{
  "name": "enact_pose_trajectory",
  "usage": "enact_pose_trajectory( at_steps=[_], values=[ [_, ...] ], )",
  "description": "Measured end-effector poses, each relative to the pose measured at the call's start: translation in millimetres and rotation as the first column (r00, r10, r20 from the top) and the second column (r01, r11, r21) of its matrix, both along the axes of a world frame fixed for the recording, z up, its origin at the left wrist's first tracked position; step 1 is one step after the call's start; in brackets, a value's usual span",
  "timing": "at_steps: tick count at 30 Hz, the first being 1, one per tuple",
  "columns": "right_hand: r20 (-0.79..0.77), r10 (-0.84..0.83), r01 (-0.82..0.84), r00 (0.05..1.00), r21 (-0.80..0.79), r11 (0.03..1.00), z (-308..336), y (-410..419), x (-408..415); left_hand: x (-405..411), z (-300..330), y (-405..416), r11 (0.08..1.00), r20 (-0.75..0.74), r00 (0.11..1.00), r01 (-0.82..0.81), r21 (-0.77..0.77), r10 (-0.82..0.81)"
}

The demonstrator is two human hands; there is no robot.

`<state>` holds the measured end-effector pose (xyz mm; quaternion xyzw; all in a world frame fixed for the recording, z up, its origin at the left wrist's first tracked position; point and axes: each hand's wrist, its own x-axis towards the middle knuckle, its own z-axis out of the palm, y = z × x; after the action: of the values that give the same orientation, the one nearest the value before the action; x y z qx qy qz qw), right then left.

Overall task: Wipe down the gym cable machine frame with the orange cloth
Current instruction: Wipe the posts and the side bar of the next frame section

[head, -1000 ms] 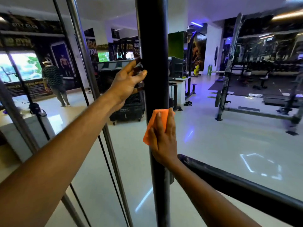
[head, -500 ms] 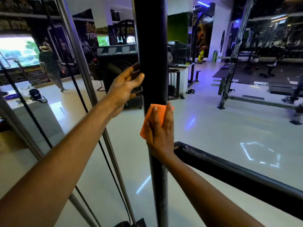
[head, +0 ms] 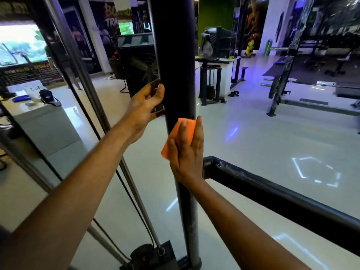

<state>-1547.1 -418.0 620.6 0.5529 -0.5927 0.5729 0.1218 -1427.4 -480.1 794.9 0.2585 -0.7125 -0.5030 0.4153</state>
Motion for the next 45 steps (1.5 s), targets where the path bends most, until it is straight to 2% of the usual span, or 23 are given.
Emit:
enact_pose_trajectory(
  at_steps=[4, 7, 11, 13, 17, 21, 25, 33, 37, 41, 45],
  values=[
    [0.051, 0.003, 0.002, 0.999, -0.1, 0.995, 47, -14, 0, -1, -16, 0, 0.999, 0.006, 0.999, -0.031, -0.041, 0.032],
    [-0.006, -0.001, 0.0, 1.0, -0.073, 0.997, 10, -11, -5, -3, -32, 1, 0.998, -0.006, 0.999, -0.036, -0.042, 0.036],
    [-0.034, 0.033, -0.029, 0.999, 0.112, 0.993, -76, 12, -11, -5, -60, 6, 0.998, -0.014, 0.998, -0.067, -0.004, 0.067],
    [0.008, 0.036, -0.037, 0.999, 0.122, 0.992, -71, 12, -9, -8, -75, 10, 0.994, -0.031, 0.994, -0.105, 0.009, 0.105],
    [0.028, 0.043, -0.044, 0.999, 0.029, 0.999, -26, 0, -4, -15, -94, 17, 0.985, -0.047, 0.984, -0.174, 0.02, 0.174],
    [-0.008, 0.021, -0.02, 1.0, 0.084, 0.996, -56, 6, -8, -17, -107, 20, 0.98, -0.06, 0.978, -0.198, 0.03, 0.2],
    [-0.04, 0.017, -0.008, 0.999, 0.205, 0.979, -109, 24, -10, -18, -125, 26, 0.98, -0.053, 0.98, -0.189, 0.068, 0.193],
    [0.05, -0.051, 0.045, 0.997, 0.106, 0.993, -44, 11, 0, -9, -135, 20, 0.99, -0.003, 0.994, -0.112, 0.084, 0.113],
    [0.033, -0.098, 0.088, 0.995, 0.227, 0.97, -93, 27, 9, -2, -154, 18, 0.99, 0.04, 0.997, -0.073, 0.122, 0.068],
    [0.052, -0.082, 0.056, 0.995, 0.384, 0.922, -135, 45, 10, 3, -181, 16, 0.981, 0.093, 0.995, -0.038, 0.188, 0.021],
    [0.064, -0.111, 0.086, 0.992, 0.312, 0.946, -110, 35, 12, 7, -205, 9, 0.979, 0.096, 0.995, 0.005, 0.205, -0.025]
  ],
)
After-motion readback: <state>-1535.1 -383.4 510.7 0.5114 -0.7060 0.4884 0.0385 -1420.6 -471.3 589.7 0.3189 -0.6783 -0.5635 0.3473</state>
